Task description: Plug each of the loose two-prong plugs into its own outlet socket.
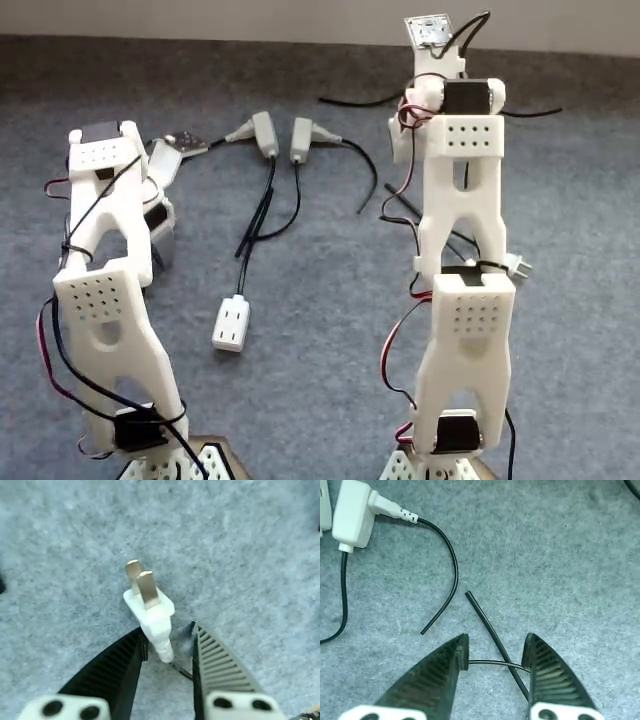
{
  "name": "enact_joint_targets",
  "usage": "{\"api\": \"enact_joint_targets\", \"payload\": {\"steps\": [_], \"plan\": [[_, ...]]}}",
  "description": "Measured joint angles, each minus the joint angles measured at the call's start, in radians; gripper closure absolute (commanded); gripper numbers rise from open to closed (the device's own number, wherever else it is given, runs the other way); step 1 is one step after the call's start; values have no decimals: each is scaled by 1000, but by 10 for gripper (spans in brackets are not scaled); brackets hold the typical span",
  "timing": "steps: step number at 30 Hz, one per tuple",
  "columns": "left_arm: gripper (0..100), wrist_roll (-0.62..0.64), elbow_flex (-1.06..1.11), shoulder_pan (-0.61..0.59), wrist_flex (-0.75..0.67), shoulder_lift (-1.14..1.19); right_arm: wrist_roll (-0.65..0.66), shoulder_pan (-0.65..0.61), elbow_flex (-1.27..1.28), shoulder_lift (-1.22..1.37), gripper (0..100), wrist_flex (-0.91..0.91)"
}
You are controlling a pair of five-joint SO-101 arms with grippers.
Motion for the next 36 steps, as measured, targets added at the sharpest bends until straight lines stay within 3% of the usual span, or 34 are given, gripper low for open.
{"api": "enact_joint_targets", "payload": {"steps": [4, 15, 22, 36], "plan": [[973, 0, 31, 0, 0, -11, 0, 0, 0, 0, 814, 0], [964, 3, 52, 2, -55, -18, 0, 0, 0, 0, 814, 0], [828, 3, 52, 2, -60, -18, 0, 0, 0, 0, 814, 0], [822, 5, 55, 3, -140, -23, 0, 0, 0, 0, 814, 0]]}}
